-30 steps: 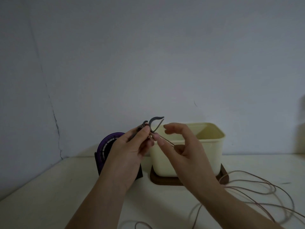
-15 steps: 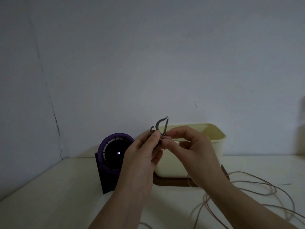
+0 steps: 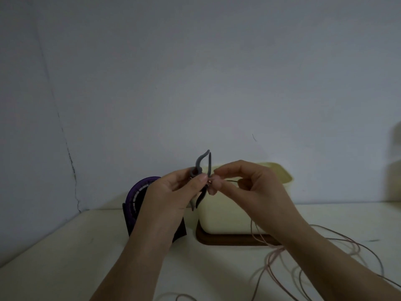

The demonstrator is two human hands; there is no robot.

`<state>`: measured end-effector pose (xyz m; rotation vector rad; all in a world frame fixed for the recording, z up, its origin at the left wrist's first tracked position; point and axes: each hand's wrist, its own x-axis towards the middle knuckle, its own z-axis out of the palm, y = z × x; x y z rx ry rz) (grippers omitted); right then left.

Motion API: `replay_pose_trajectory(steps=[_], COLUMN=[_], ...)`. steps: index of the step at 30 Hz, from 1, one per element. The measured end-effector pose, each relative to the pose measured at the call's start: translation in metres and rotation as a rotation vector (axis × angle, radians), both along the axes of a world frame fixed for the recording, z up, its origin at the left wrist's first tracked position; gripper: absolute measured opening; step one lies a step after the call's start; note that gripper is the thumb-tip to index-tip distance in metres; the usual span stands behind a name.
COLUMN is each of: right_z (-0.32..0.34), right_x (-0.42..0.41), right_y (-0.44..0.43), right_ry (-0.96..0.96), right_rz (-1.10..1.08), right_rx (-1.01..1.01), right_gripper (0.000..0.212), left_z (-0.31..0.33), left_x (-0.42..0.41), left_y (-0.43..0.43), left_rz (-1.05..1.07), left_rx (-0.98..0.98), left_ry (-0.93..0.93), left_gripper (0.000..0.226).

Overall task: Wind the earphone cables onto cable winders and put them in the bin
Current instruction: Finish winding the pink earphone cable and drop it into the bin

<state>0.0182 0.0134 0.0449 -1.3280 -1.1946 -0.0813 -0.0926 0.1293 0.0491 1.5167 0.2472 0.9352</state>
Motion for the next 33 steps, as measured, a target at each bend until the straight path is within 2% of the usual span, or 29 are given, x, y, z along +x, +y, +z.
replay_pose_trajectory(steps=[5,8,12,17,22,28,33], right_z=[-0.002,-0.004,-0.016,-0.027,-0.024,-0.017,-0.019], right_x=[0.017,0.02,0.012,-0.007,-0.013,-0.014,-0.011], right_y=[-0.003,-0.001,0.01,0.019,0.018,0.012,0.016], right_ry=[-0.103,-0.134,-0.339,-0.539,-0.733,-0.739,-0.768], right_rz=[-0.062,-0.091,-0.165,-0.163,-0.223,-0.294,-0.363], right_rx=[-0.105,-0.129,-0.206,-0.25,-0.327,-0.518,-0.672], right_gripper=[0.007,0.01,0.011,0.041,0.026,0.03,0.029], left_z=[0.003,0.002,0.003,0.001,-0.003,-0.003,-0.008], left_x=[0.001,0.003,0.0,-0.001,0.004,0.004,0.009], left_y=[-0.001,-0.002,0.002,0.005,0.002,-0.004,-0.009], left_rz=[-0.18,-0.215,-0.195,-0.195,-0.21,-0.171,-0.171], left_rx=[-0.111,-0.159,-0.193,-0.303,-0.501,-0.753,-0.667], left_ry=[-0.056,-0.094,-0.135,-0.174,-0.173,-0.155,-0.09], left_gripper=[0.045,0.037,0.031,0.025,0.022,0.016,0.017])
